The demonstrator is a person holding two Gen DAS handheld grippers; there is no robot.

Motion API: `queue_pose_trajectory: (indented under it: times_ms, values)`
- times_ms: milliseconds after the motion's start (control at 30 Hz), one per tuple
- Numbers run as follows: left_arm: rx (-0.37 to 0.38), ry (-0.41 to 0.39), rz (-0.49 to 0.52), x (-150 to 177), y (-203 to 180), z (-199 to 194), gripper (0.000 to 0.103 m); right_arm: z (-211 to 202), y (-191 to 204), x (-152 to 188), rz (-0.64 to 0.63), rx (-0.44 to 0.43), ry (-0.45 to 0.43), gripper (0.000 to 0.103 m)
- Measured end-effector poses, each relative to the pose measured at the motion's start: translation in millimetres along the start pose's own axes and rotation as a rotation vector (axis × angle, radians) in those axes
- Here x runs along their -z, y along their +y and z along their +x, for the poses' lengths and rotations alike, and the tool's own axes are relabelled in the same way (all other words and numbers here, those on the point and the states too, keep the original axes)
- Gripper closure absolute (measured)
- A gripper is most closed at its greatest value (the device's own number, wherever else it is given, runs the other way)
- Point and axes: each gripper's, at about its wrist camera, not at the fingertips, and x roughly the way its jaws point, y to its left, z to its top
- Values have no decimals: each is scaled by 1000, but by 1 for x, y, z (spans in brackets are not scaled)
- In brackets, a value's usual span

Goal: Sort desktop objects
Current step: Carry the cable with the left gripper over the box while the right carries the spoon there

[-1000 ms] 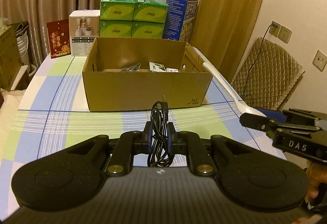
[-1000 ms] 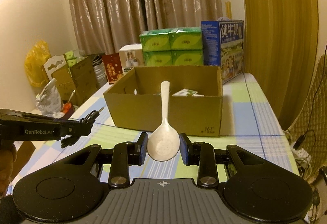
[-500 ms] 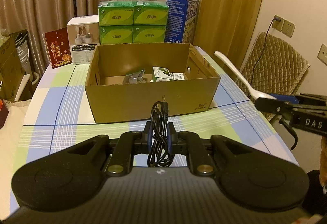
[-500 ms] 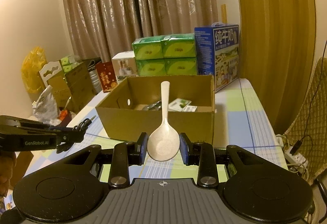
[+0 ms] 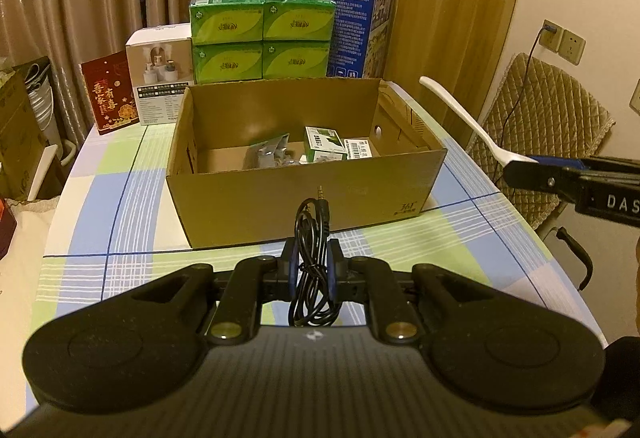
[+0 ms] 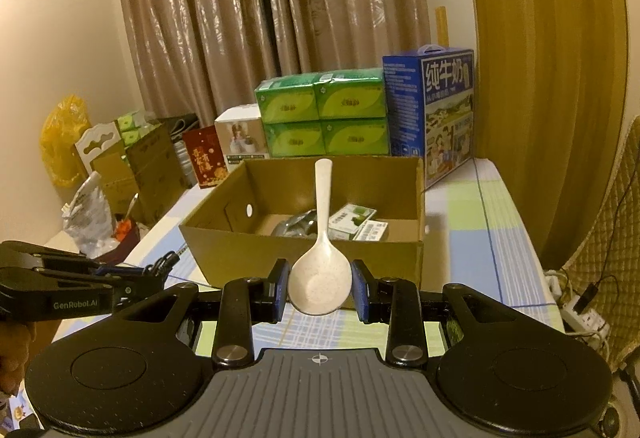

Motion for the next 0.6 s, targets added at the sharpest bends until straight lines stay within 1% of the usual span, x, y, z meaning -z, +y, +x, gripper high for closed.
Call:
queue_pose_trajectory:
  times_ms: [233,600]
  values:
    - [23,16,40,-21,5,10,92,15,-11,-24,21,-14,25,73]
    - [31,14,96,-79,18,27,92,55,-26,-78,14,-32,66,73]
